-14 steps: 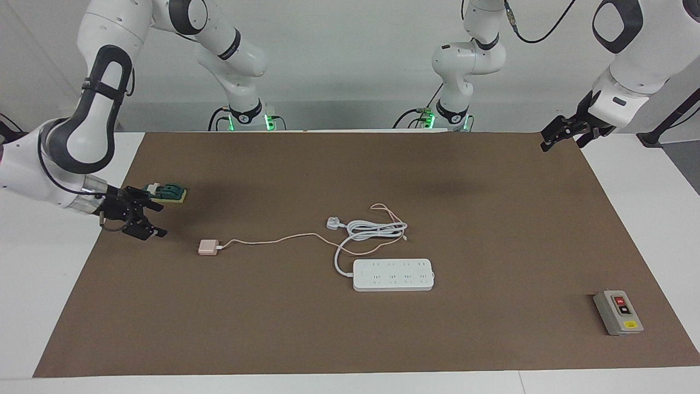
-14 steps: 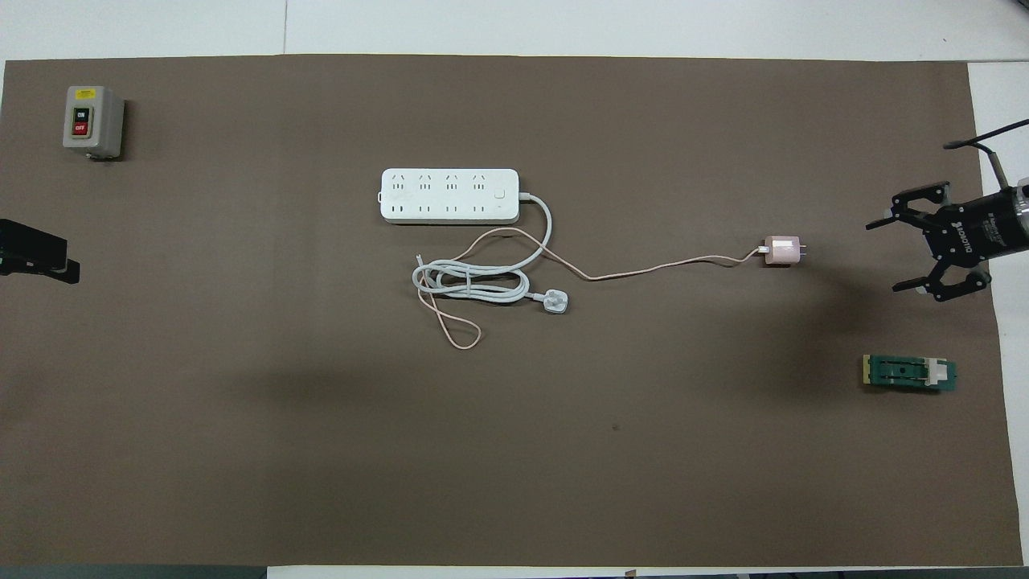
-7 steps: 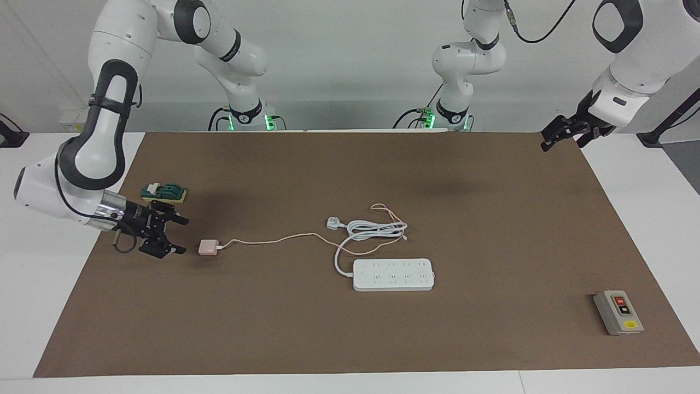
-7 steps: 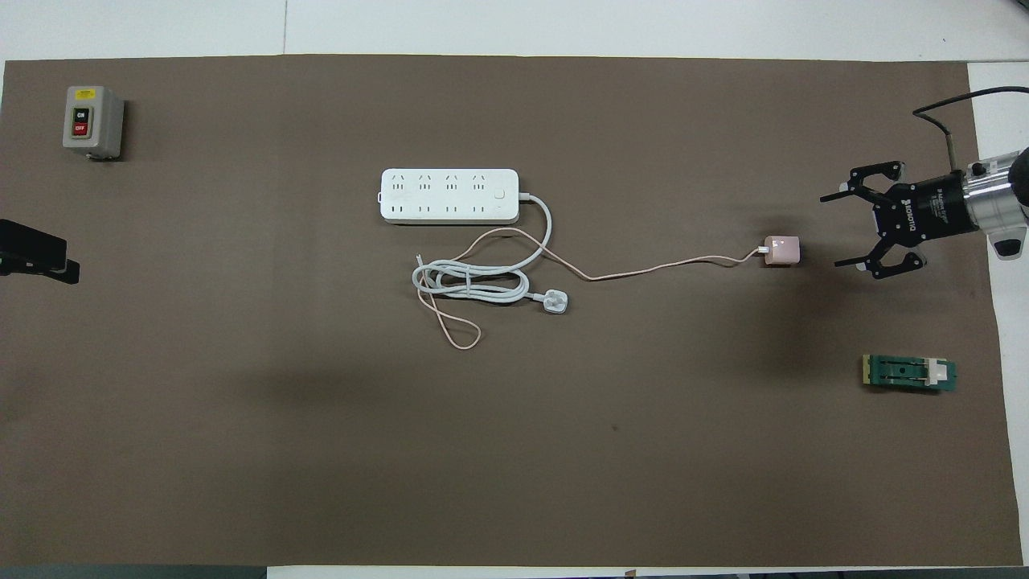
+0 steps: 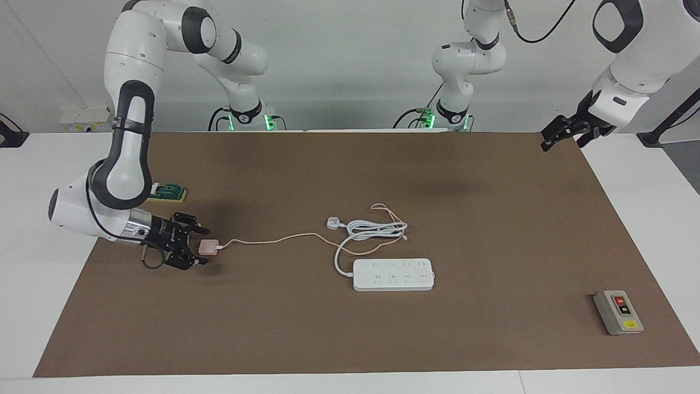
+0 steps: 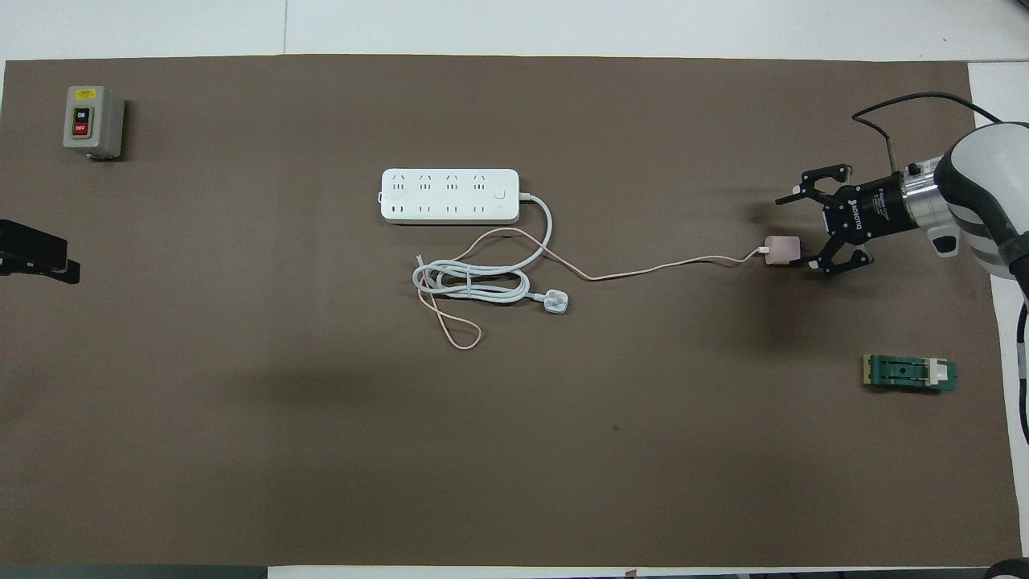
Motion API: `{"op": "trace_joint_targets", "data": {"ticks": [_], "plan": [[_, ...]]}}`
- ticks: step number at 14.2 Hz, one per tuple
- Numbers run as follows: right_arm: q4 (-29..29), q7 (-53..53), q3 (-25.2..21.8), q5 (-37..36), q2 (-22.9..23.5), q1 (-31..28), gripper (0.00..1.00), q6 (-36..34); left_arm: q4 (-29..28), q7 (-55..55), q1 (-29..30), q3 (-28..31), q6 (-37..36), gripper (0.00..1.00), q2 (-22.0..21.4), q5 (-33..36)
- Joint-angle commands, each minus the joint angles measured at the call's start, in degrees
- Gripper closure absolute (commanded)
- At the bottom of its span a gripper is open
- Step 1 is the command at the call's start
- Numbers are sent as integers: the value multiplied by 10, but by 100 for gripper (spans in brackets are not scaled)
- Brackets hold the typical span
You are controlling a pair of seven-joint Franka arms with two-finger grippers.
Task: Plug charger into power strip
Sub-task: 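Reach the right gripper to the pink charger plug, then close the right gripper on the pink charger and lift it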
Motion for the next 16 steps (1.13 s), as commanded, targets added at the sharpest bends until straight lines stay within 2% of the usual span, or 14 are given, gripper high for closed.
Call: {"op": "trace_joint_targets", "data": {"ticks": [1,4,11,13,15,16], "plan": [[-9,5,1,12,0,-4,0,16,-14,-5,5,-2,7,0,-14,-6],[-34,-16,1,13,0,-3,0,40,-13,-5,5,-2,8,0,-14,-6],[-43,-35,1,13,4,-8,0,48,-13,-5,5,-2,8,0,-14,-6],[-43,-43,2,13,11,-10,5,54,-13,-5,5,-2,8,0,-14,-6],[-43,-42,2,13,11,-9,32,53,-13,-5,5,-2,8,0,-14,-6],[-43,-43,2,13,12,-8,53,54,-14,-5,5,-2,7,0,-14,-6]]}}
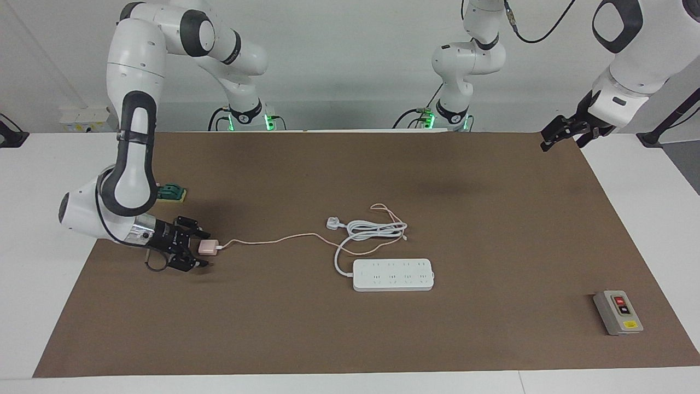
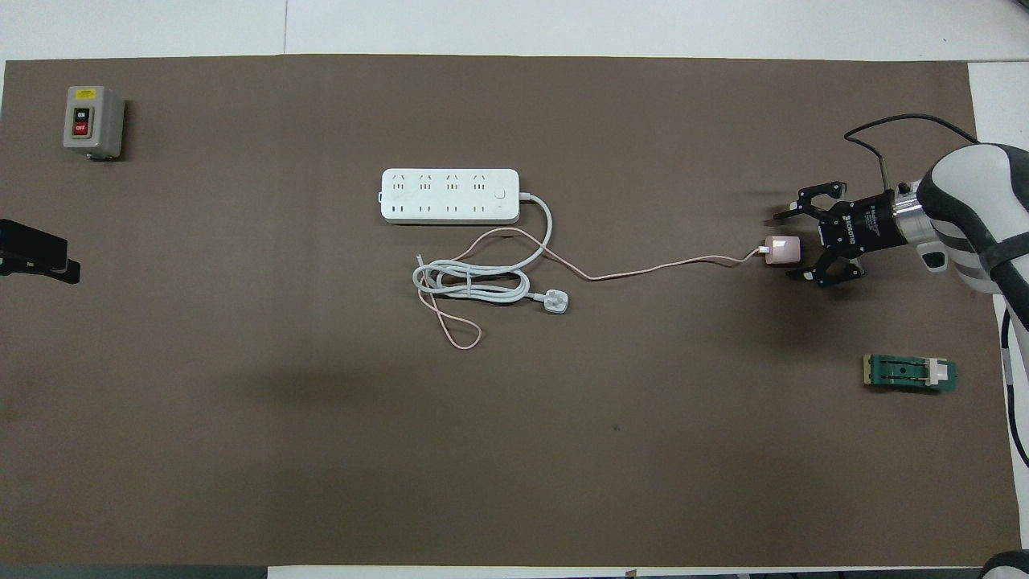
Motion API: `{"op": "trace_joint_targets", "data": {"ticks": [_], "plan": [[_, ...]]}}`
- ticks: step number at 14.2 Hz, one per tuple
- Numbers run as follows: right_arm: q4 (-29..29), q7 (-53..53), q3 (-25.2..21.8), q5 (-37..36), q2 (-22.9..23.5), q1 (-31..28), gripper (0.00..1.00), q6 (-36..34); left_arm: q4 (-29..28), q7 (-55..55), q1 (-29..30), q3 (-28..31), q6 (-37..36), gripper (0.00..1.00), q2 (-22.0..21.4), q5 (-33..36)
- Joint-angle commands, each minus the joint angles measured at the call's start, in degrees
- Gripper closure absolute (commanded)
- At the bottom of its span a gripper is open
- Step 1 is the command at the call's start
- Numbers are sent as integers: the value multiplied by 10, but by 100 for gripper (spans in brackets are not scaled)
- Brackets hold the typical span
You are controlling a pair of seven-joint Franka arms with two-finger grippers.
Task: Plug charger into power strip
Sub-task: 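Close the right gripper on the pink charger and lift it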
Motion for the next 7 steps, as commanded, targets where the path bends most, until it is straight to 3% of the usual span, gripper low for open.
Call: {"op": "trace_joint_targets", "data": {"ticks": [1,2,7], "plan": [[-6,-18,3,13,1,0,78,12,-14,-5,5,-2,8,0,-14,-6],[-6,-13,3,13,0,1,100,18,-13,-5,5,-2,8,0,-14,-6],[-1,5,3,6,-2,12,100,25,-13,-5,5,-2,7,0,-14,-6]]}}
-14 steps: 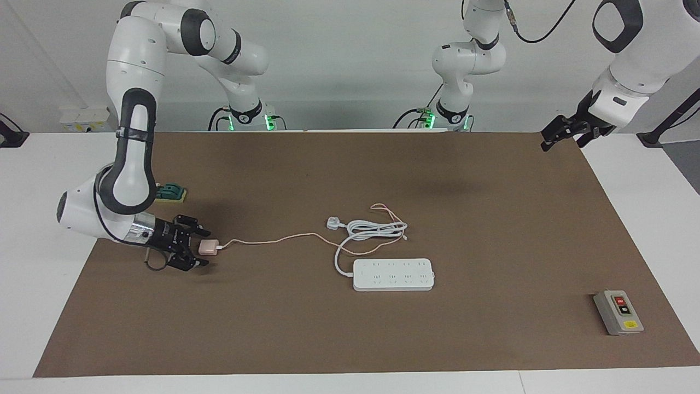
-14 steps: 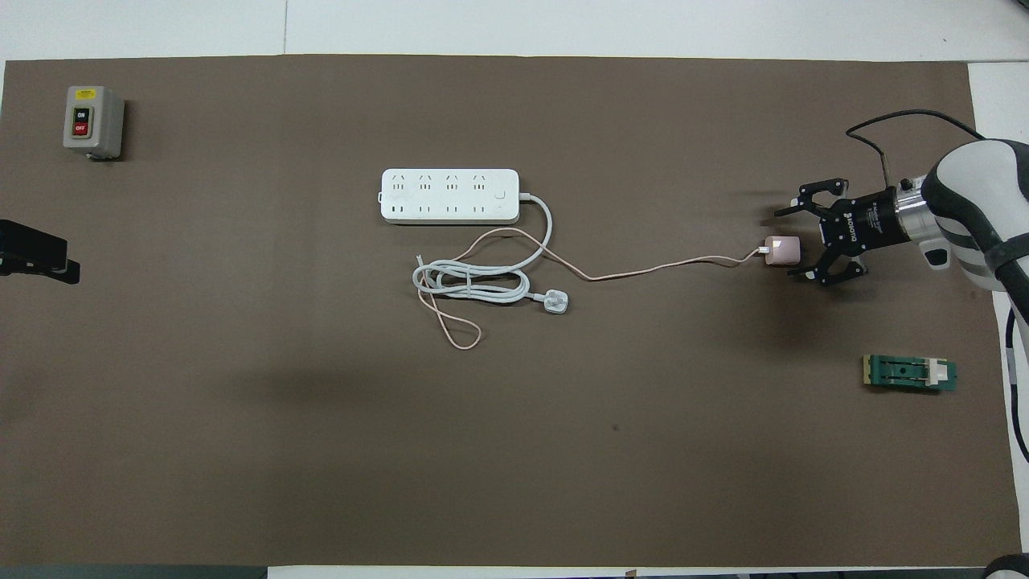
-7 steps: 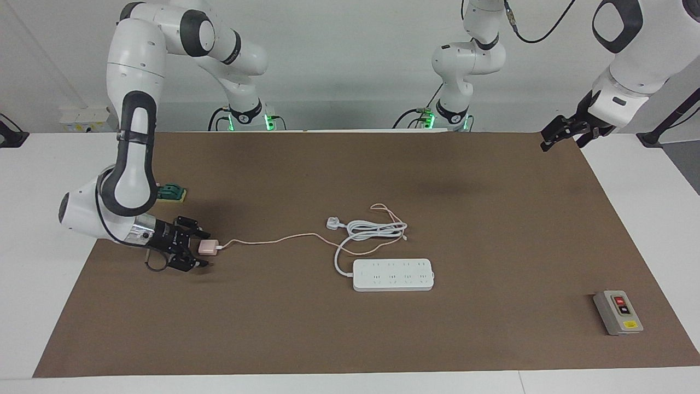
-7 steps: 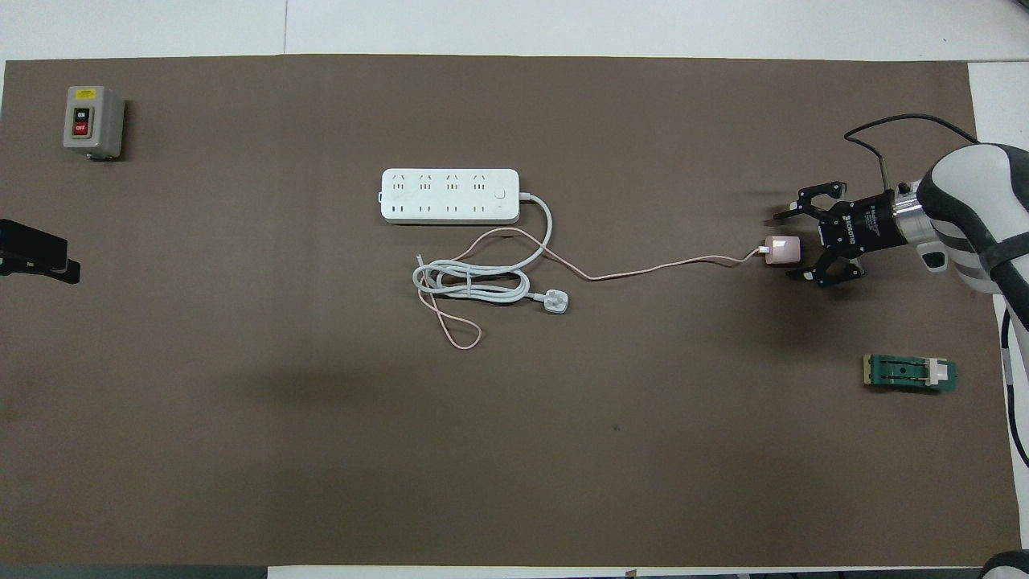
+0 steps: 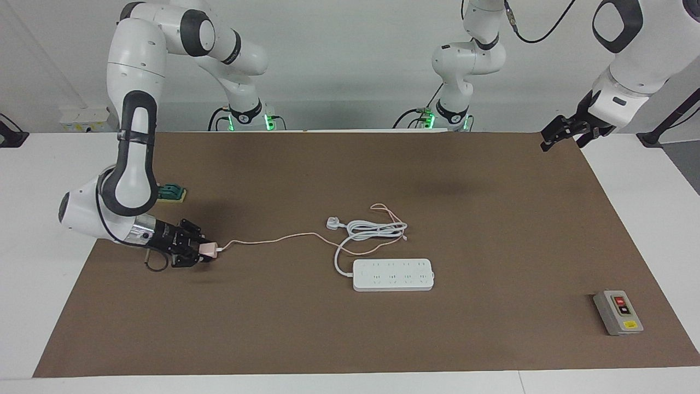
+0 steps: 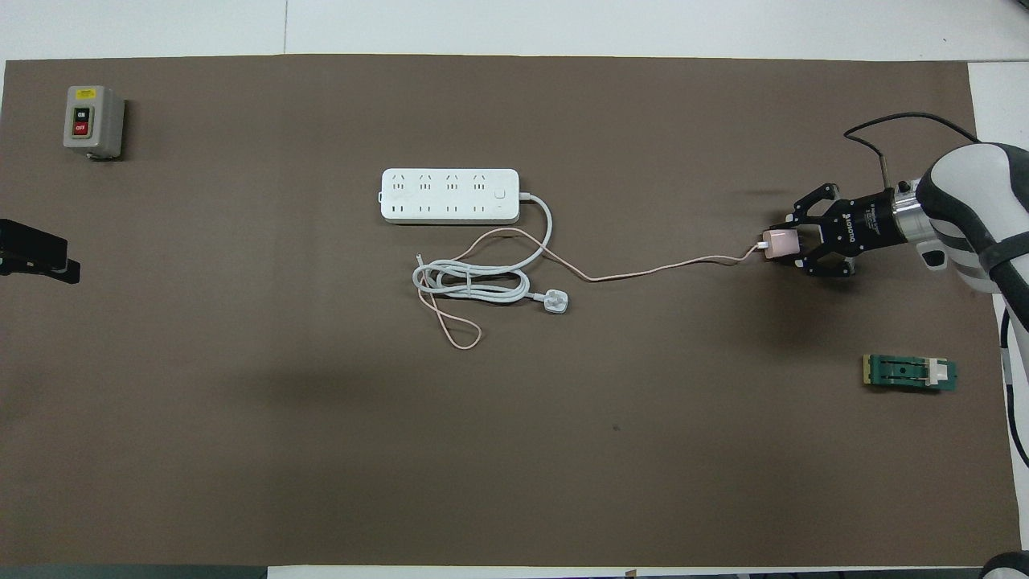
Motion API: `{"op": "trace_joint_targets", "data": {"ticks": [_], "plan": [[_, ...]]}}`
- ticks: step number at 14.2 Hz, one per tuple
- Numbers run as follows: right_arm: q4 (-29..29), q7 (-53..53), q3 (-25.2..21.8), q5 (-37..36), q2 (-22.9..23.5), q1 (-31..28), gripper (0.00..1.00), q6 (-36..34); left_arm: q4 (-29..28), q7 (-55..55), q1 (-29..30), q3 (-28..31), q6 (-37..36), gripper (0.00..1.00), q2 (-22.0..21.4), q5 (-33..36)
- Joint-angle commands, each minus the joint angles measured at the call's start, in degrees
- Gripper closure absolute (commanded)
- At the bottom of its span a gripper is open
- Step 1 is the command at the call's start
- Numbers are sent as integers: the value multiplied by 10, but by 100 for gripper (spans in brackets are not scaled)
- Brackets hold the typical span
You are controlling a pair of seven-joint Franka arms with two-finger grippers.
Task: Plug charger into power strip
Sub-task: 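Close the right gripper on the pink charger and lift it, then carry the pink charger with the right gripper to the power strip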
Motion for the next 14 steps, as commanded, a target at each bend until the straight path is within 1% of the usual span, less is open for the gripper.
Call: {"op": "trace_joint_targets", "data": {"ticks": [1,2,4,8,11,14], "plan": [[5,11,1,4,-1,13,100,15,-14,-5,5,-2,7,0,-14,-6],[12,24,1,2,-5,22,100,10,-13,-5,5,-2,8,0,-14,-6],[41,70,0,1,-11,41,100,-25,-13,-5,5,-2,7,0,-14,-6],[85,161,1,-8,-26,75,100,-67,-13,-5,5,-2,8,0,-14,-6],[98,232,3,-5,-47,120,100,-72,-13,-5,5,-2,7,0,-14,-6],[132,322,4,2,-55,173,100,-70,-13,-5,5,-2,8,0,-14,-6]]}}
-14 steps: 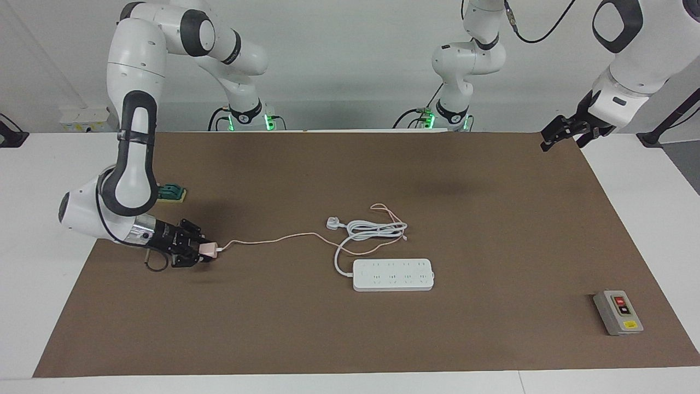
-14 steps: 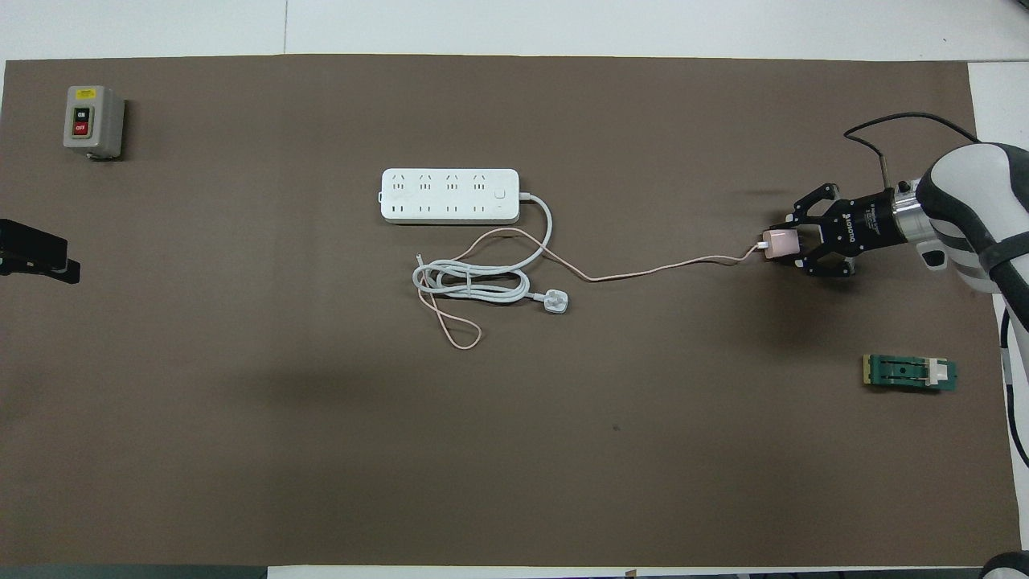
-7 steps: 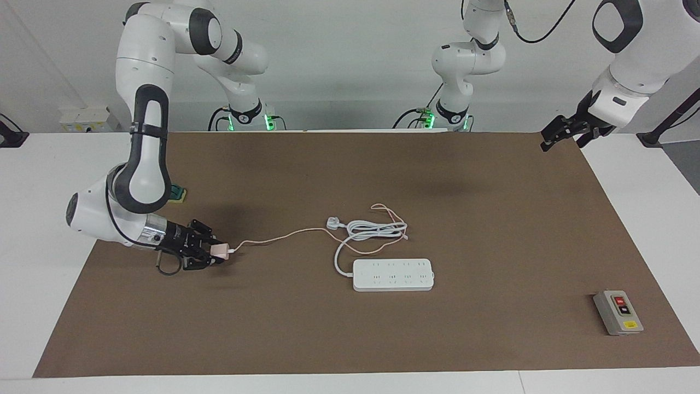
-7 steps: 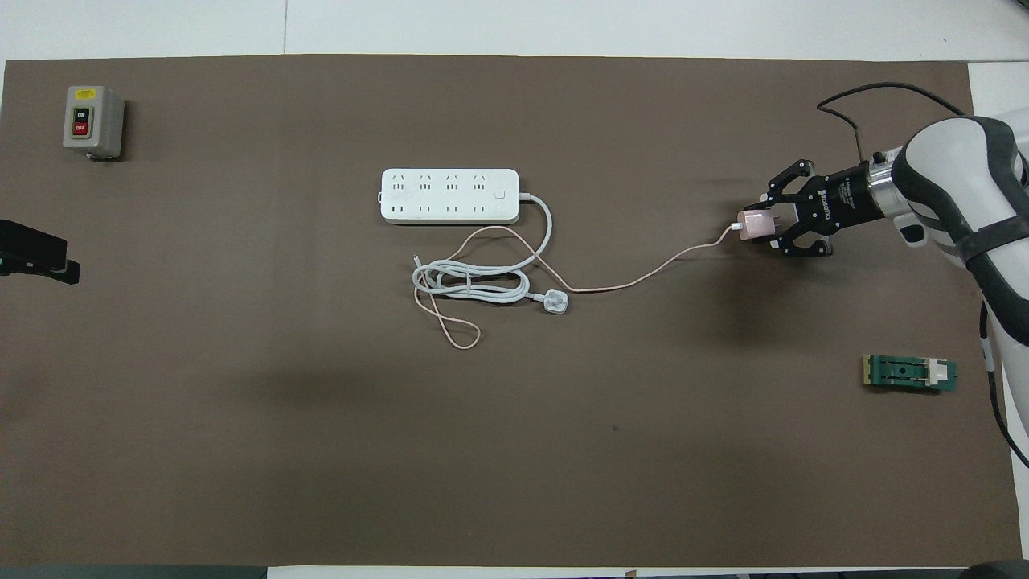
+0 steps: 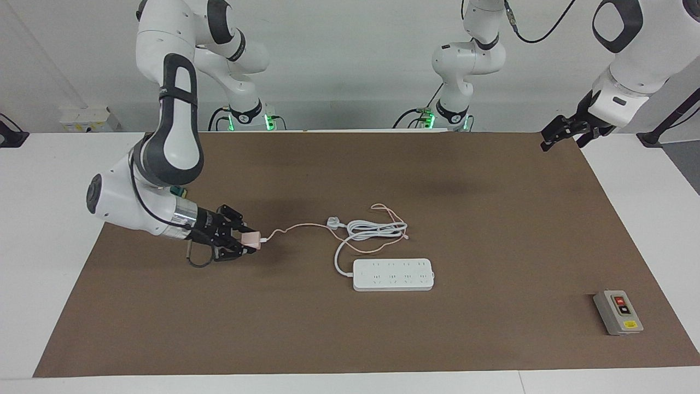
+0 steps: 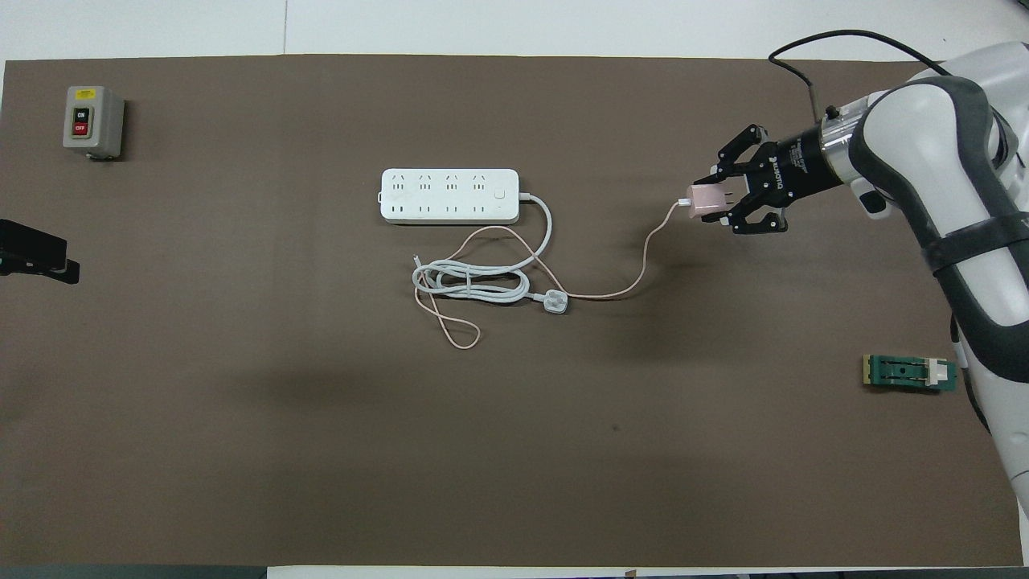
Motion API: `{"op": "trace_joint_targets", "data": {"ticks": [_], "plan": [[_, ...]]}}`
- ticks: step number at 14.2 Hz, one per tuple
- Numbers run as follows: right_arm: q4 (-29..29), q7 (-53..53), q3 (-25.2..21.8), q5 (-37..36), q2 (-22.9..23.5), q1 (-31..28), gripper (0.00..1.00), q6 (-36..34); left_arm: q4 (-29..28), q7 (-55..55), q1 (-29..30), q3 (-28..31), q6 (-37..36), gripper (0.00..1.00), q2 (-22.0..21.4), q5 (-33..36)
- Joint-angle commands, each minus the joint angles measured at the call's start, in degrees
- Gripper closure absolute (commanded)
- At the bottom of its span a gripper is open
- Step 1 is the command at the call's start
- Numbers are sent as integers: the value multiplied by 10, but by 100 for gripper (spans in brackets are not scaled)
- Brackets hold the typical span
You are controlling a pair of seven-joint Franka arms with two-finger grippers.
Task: Plug charger into power strip
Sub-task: 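Carry the pink charger with the right gripper to the power strip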
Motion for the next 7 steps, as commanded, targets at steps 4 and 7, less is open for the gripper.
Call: {"op": "trace_joint_targets", "data": {"ticks": [4,7], "plan": [[74,179,2,9,-4,102,100,9,-4,0,7,0,14,0,-13,-8],[83,236,3,13,-3,166,100,64,-24,22,36,0,50,0,-16,-45]]}}
